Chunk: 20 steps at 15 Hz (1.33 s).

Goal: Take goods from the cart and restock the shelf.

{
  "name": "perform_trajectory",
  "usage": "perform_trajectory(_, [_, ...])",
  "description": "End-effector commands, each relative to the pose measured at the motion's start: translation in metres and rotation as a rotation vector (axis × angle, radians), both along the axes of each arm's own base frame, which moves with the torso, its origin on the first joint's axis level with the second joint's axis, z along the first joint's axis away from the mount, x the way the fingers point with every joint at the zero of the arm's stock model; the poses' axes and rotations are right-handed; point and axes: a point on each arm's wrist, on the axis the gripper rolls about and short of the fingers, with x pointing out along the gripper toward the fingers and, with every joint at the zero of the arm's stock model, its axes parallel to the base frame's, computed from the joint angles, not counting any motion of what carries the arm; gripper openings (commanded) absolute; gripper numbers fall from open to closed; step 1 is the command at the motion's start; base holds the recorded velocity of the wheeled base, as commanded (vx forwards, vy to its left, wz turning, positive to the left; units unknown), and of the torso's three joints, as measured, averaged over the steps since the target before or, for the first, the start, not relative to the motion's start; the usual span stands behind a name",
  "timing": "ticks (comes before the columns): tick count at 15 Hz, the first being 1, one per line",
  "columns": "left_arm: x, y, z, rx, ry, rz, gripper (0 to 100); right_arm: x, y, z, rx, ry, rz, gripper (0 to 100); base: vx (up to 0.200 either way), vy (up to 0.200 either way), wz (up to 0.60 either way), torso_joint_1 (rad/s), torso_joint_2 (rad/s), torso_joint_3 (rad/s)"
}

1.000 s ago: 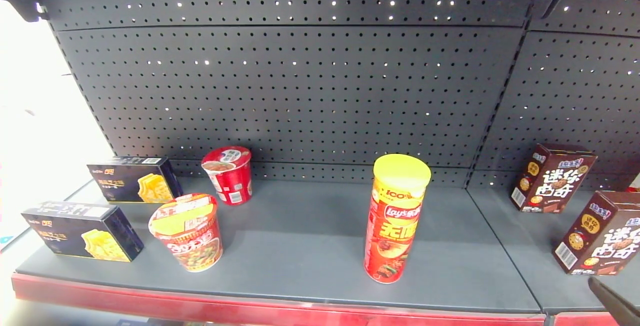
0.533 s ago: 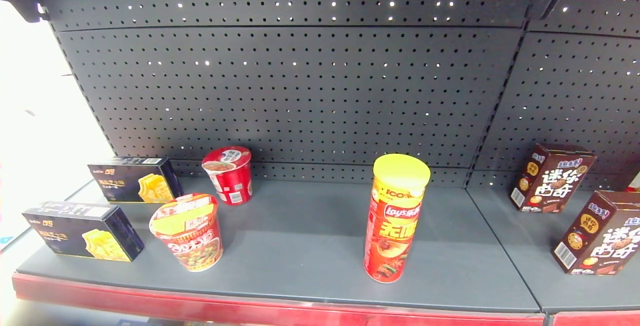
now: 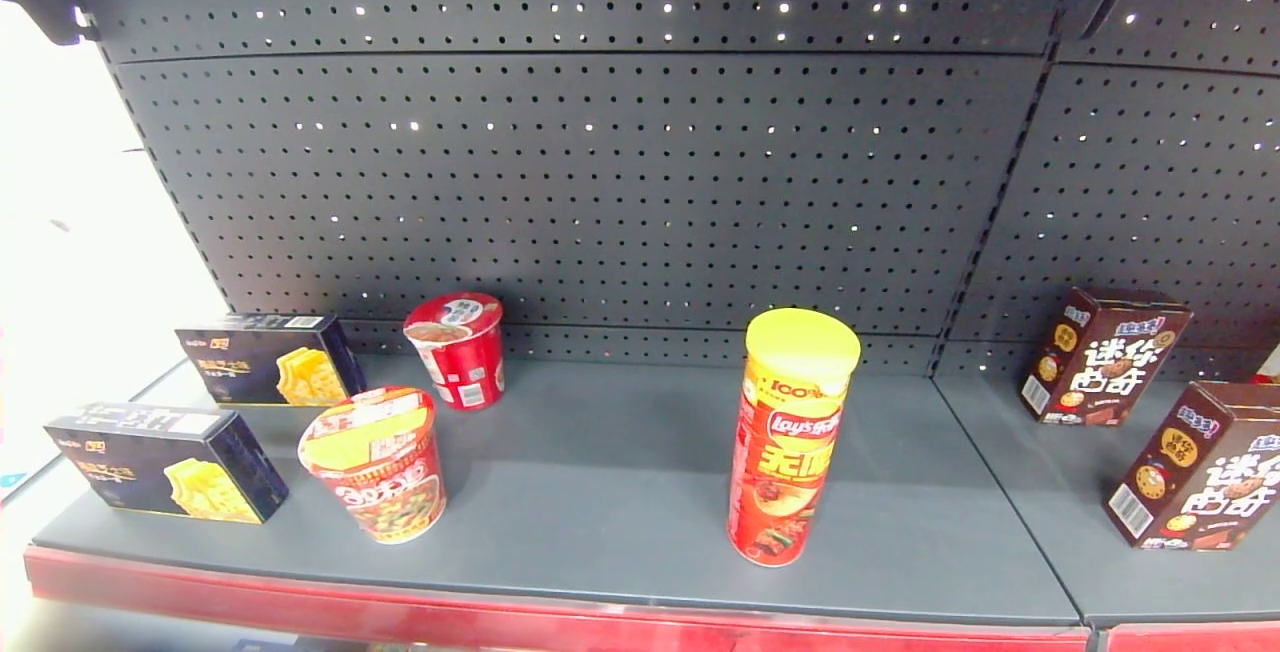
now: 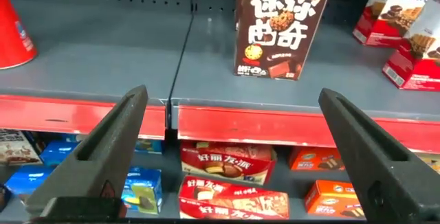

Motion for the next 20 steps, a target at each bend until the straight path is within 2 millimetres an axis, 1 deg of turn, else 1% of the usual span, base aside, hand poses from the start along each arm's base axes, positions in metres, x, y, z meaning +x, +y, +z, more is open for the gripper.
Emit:
perform_trajectory(1, [0.000, 0.000, 0.000, 0.000, 0.001, 0.000, 0, 0.000, 0.000, 0.000, 0.000, -0.004, 0.003, 100, 0.000, 0.000, 0.00, 0.000, 0.00, 0.000])
perform_trajectory(3, [0.000, 0.000, -0.001, 0.000, 0.003, -0.003, 0, 0.000, 0.000, 0.000, 0.007, -0.006, 0.027, 100, 0.000, 0.000, 0.00, 0.000, 0.00, 0.000])
perform_trajectory(5, [0.001, -0.001, -0.002, 0.000, 0.008, -0.016, 0, 0.000, 0.002, 0.000, 0.057, -0.003, 0.122, 100, 0.000, 0.000, 0.00, 0.000, 0.00, 0.000])
perform_trajectory(6, [0.000, -0.001, -0.001, 0.000, -0.001, -0.021, 0, -0.001, 0.002, 0.000, 0.063, 0.011, 0.126, 100, 0.000, 0.000, 0.00, 0.000, 0.00, 0.000])
perform_trajectory(8, [-0.001, 0.000, 0.003, 0.012, -0.023, -0.026, 0, -0.002, 0.000, 0.000, 0.068, 0.025, 0.028, 100, 0.000, 0.000, 0.00, 0.000, 0.00, 0.000])
perform_trajectory(10, [-0.003, 0.000, 0.007, 0.027, -0.042, -0.042, 0, -0.002, 0.000, 0.001, 0.062, 0.013, 0.002, 100, 0.000, 0.000, 0.00, 0.000, 0.00, 0.000])
perform_trajectory(12, [-0.002, 0.000, 0.006, 0.053, -0.044, -0.049, 0, -0.001, -0.001, 0.000, 0.073, 0.010, -0.024, 100, 0.000, 0.000, 0.00, 0.000, 0.00, 0.000])
perform_trajectory(13, [-0.001, -0.001, 0.003, 0.071, -0.037, -0.043, 0, -0.002, -0.005, 0.000, 0.092, 0.003, -0.198, 100, 0.000, 0.000, 0.00, 0.000, 0.00, 0.000])
perform_trajectory(14, [-0.001, -0.001, 0.002, 0.072, -0.032, -0.040, 0, -0.002, -0.006, 0.000, 0.090, 0.002, -0.243, 100, 0.000, 0.000, 0.00, 0.000, 0.00, 0.000])
perform_trajectory(15, [0.001, -0.001, -0.001, 0.073, -0.021, -0.045, 0, -0.002, -0.005, 0.000, 0.092, 0.002, -0.198, 100, 0.000, 0.000, 0.00, 0.000, 0.00, 0.000])
perform_trajectory(16, [0.001, -0.001, -0.002, 0.072, -0.021, -0.049, 0, -0.001, -0.003, -0.001, 0.105, 0.003, -0.095, 100, 0.000, 0.000, 0.00, 0.000, 0.00, 0.000])
perform_trajectory(17, [0.004, -0.002, -0.005, 0.080, -0.025, -0.053, 0, 0.001, 0.000, -0.006, 0.096, 0.034, 0.020, 100, 0.000, 0.000, 0.00, 0.000, 0.00, 0.000])
perform_trajectory(18, [0.005, -0.002, -0.004, 0.109, -0.059, -0.054, 0, 0.001, 0.001, -0.007, 0.066, 0.039, 0.055, 100, 0.000, 0.000, 0.00, 0.000, 0.00, 0.000])
perform_trajectory(20, [0.004, -0.002, 0.001, 0.169, -0.115, -0.102, 0, 0.001, 0.000, -0.006, 0.071, 0.036, 0.049, 100, 0.000, 0.000, 0.00, 0.000, 0.00, 0.000])
